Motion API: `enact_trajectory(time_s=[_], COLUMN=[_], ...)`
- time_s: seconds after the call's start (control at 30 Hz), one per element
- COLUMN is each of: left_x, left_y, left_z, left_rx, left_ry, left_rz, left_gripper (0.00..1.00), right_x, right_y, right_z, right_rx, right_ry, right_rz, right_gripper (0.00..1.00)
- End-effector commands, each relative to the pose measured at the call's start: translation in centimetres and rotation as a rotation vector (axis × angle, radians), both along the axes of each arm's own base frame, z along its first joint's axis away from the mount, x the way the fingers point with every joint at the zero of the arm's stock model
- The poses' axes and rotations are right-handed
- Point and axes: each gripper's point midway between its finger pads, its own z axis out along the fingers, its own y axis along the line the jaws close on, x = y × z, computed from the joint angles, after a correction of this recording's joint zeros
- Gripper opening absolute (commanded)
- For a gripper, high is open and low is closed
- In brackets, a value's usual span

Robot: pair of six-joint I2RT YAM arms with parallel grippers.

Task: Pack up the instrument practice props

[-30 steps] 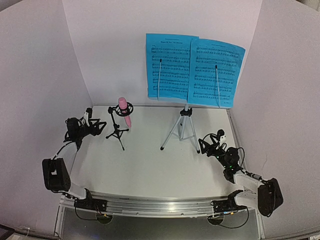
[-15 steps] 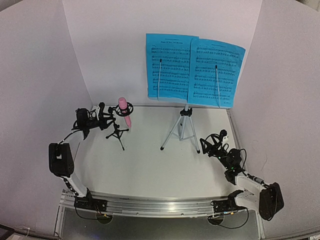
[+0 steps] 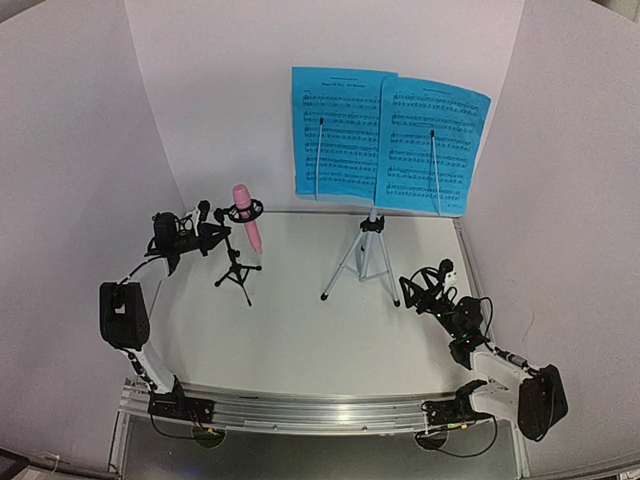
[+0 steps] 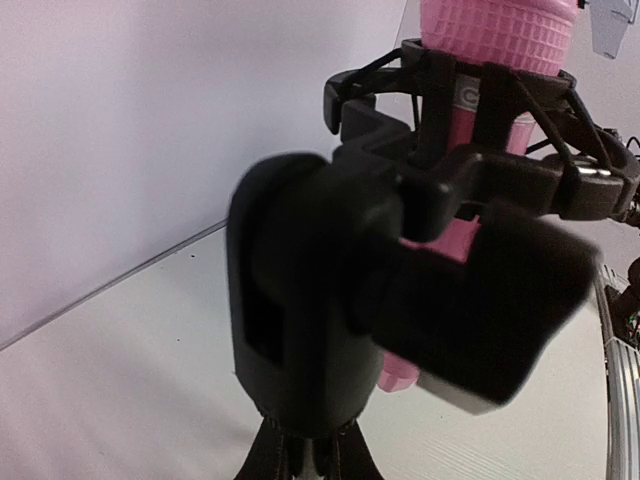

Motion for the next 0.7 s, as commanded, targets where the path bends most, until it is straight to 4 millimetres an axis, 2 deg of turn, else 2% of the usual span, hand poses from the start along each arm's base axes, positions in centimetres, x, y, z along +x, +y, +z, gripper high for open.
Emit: enact_trajectory(time_s=[0.0,0.17,0.27,0.4,0.57,0.67], left_x=[-0.6,-2.5,-4.9,-7.5,-11.2,-13.1], left_y=[-0.3,-1.2,-1.8,-2.4,-3.5,-4.5], left_z=[1.5,2.0,1.9,1.9,1.1,0.3], left_rx=[-0.046,0.003,0.068,0.103,0.128,0.133], left_ry=[0.000,-0.091,-0.185,-0.223,-0.235,-0.228], left_rz=[0.002,0.039,0.056,0.087,0.134,0.143], left_gripper=[0.00,0.00,0.00,0.00,0.00,0.00], right_x=[-0.1,-0.3,-0.7,-2.0,-4.3,-6.2], right_y=[0.7,1.3,2.1,3.8,7.2,10.5], right_z=[1.9,2.8,3.7,5.1,4.7,4.0], right_rx=[0.019,0.013,0.014,0.007,-0.003,-0.027], right_ry=[-0.008,0.036,0.094,0.144,0.229,0.256], right_rz=[0.039,0.078,0.123,0.207,0.319,0.387], right_gripper=[0.91,0.87,0.85,0.84,0.84,0.83])
